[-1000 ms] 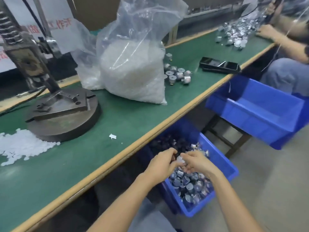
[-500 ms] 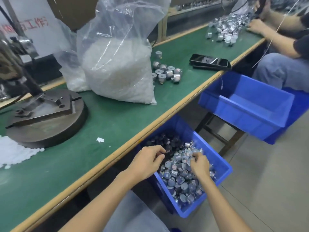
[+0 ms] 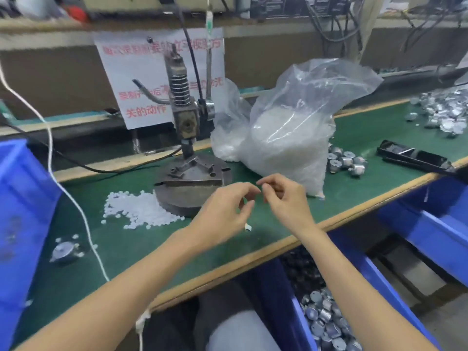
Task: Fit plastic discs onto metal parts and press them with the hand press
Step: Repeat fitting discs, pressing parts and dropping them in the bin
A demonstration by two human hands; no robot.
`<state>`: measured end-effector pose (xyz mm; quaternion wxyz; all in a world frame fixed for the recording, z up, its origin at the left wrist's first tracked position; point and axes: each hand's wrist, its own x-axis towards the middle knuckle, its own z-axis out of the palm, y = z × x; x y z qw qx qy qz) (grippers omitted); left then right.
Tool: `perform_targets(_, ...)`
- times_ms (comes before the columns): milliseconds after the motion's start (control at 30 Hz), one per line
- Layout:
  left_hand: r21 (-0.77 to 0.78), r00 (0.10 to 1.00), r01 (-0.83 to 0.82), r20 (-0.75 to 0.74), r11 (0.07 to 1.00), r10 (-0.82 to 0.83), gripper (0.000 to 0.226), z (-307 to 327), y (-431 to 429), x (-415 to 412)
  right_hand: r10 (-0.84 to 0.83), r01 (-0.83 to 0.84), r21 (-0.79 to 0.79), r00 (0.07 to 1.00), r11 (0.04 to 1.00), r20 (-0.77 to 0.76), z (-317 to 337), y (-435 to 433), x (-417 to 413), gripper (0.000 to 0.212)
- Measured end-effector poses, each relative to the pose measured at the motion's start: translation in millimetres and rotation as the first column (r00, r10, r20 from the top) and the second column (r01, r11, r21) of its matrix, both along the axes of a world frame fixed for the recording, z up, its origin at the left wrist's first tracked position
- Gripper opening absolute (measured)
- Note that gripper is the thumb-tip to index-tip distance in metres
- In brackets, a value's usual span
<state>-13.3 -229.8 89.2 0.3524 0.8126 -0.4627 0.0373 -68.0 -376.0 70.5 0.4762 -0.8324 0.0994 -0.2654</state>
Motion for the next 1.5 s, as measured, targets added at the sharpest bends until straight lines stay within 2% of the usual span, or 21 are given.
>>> perform_targets(167,0.078,0.978,-0.196,0.084,0.978,0.189,0.023,42,92,35,0.285,-0.282,-0.113,0.958,0.953,0.017,31,84,59,0.023)
perform_targets(367,0.089,0.887,-0.435,0.215,0.896,0.409,0.016,85,225,47,0.573,-0.536,-0.317,0.819,0.782,0.028,74,210,110,0.019)
perform_targets(600,0.069,0.775,-0.628,0.150,0.775,0.614,0.013,86,349,34,0.728,-0.680,-0.435,0.681,0.591,-0.075,86,340,133,0.019)
perform_targets(667,0.179,0.747,-0.665,0.132,0.725,0.652,0.012,76,378,34,0.763,-0.733,-0.444,0.628,0.516,-0.151,83,366,133,0.020)
perform_targets(700,0.295,0.740,-0.661,0.103,0.690,0.665,0.013,70,392,34,0.772,-0.757,-0.447,0.604,0.477,-0.200,81,376,133,0.020)
perform_targets(767,0.592,0.728,-0.570,0.043,0.570,0.684,0.020,55,413,36,0.749,-0.772,-0.489,0.588,0.407,-0.306,76,389,134,0.022)
perform_targets(833,0.799,0.703,-0.421,-0.010,0.428,0.711,0.027,38,425,39,0.697,-0.744,-0.558,0.618,0.369,-0.363,73,394,136,0.023)
perform_targets(933,0.933,0.699,-0.265,0.012,0.243,0.715,0.025,17,427,47,0.675,-0.719,-0.588,0.643,0.370,-0.362,71,393,139,0.019)
perform_targets(1033,0.956,0.708,-0.255,0.085,0.143,0.701,0.016,11,418,53,0.674,-0.718,-0.591,0.644,0.369,-0.362,70,393,139,0.014)
perform_targets(1100,0.943,0.697,-0.285,0.083,0.169,0.712,0.020,17,414,56,0.672,-0.716,-0.588,0.648,0.377,-0.358,69,393,140,0.016)
perform_targets(1167,0.872,0.642,-0.388,0.024,0.298,0.766,0.029,32,411,57,0.676,-0.720,-0.578,0.646,0.384,-0.355,70,392,139,0.019)
perform_targets(1233,0.699,0.544,-0.563,-0.088,0.441,0.835,0.031,54,405,56,0.711,-0.751,-0.541,0.610,0.379,-0.350,72,390,137,0.022)
perform_targets(1267,0.593,0.496,-0.650,-0.141,0.475,0.857,0.030,66,401,55,0.751,-0.780,-0.503,0.572,0.372,-0.331,74,387,136,0.022)
perform_targets(1367,0.339,0.423,-0.816,-0.201,0.468,0.884,0.034,92,382,53,0.878,-0.845,-0.371,0.460,0.385,-0.136,80,368,132,0.025)
perform_targets(1433,0.259,0.418,-0.839,-0.257,0.479,0.871,0.035,104,359,52,0.876,-0.823,-0.344,0.483,0.451,-0.007,83,348,132,0.030)
perform_targets(1500,0.210,0.448,-0.826,-0.317,0.523,0.836,0.028,109,329,56,0.830,-0.772,-0.329,0.552,0.543,0.075,82,324,134,0.029)
